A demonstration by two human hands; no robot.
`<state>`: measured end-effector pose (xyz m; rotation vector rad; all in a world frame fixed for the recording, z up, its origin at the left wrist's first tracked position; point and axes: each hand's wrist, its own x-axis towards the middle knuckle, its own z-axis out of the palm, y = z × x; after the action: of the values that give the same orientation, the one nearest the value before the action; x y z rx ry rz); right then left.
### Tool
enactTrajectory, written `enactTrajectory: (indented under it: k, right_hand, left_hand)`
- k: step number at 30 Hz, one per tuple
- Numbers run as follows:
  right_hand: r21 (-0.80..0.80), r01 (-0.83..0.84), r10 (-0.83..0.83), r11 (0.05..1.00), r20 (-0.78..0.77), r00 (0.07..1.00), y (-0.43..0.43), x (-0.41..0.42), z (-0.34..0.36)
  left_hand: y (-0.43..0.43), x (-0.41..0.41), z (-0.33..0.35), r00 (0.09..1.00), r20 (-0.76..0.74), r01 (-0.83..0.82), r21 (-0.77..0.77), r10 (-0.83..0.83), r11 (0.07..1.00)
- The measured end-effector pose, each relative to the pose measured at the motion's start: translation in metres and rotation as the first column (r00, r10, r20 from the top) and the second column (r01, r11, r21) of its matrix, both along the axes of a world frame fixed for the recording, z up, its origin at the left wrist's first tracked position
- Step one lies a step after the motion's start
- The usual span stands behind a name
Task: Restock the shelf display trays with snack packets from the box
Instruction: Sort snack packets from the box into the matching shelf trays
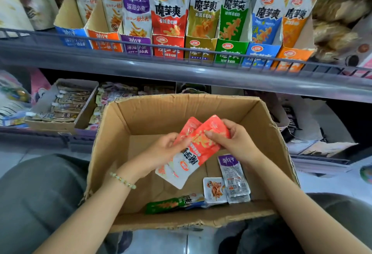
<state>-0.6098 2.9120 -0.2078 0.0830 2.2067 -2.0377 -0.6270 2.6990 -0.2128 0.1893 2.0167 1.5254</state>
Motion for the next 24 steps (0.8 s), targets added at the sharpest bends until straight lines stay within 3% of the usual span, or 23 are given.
enactTrajectory:
  k: [3,5,8,10,12,14,16,18,20,21,24]
  right_hand:
    - [0.254,0.09,-0.041,0.963,-0.189,0.981,-0.01,-0.003,-0.012]
    - [0.457,0.077,0.064,0.886,-0.286,0.956,-0.005,-0.005,-0.014]
    - [0.497,-0.174,0.259,0.85,-0.105,0.96,0.001,-0.004,-0.002]
    - [0.561,-0.273,0.33,0.782,0.001,0.944,0.006,-0.005,0.001]
    - [0.52,-0.332,0.345,0.787,0.076,0.936,0.009,-0.007,0.0]
    - [0.383,-0.372,0.352,0.846,0.125,0.928,0.009,-0.005,-0.004]
    - [0.214,-0.352,0.332,0.911,0.123,0.935,0.006,-0.003,-0.007]
    - [0.113,-0.247,0.239,0.962,0.078,0.968,0.003,-0.001,-0.004]
    - [0.015,-0.124,0.123,0.992,0.04,0.992,0.001,-0.001,-0.003]
    - [-0.025,-0.082,0.083,0.996,0.027,0.996,0.0,-0.001,-0.003]
    - [-0.047,-0.021,0.021,0.999,-0.009,1.0,-0.008,0.001,-0.006]
  left_hand:
    - [0.004,-0.001,-0.007,0.988,-0.122,0.088,-0.093,-0.099,0.992]
    - [0.002,-0.003,-0.015,0.976,-0.143,0.142,-0.143,-0.162,0.979]
    - [-0.001,-0.006,-0.022,0.963,-0.154,0.197,-0.161,-0.222,0.967]
    - [-0.003,-0.007,-0.02,0.948,-0.252,0.15,-0.183,-0.193,0.972]
    - [-0.006,-0.01,-0.014,0.924,-0.374,0.024,-0.152,-0.08,0.988]
    - [-0.008,-0.014,-0.008,0.902,-0.423,-0.108,-0.017,0.09,0.994]
    - [-0.005,-0.019,-0.005,0.879,-0.375,-0.258,0.146,0.295,0.955]
    - [0.0,-0.021,-0.002,0.871,-0.22,-0.373,0.285,0.439,0.883]
    - [0.005,-0.019,0.0,0.908,0.001,-0.39,0.361,0.418,0.847]
    - [0.009,-0.016,0.0,0.932,0.035,-0.351,0.349,0.362,0.869]
    - [0.018,-0.009,-0.008,0.966,-0.093,-0.199,0.335,0.243,0.921]
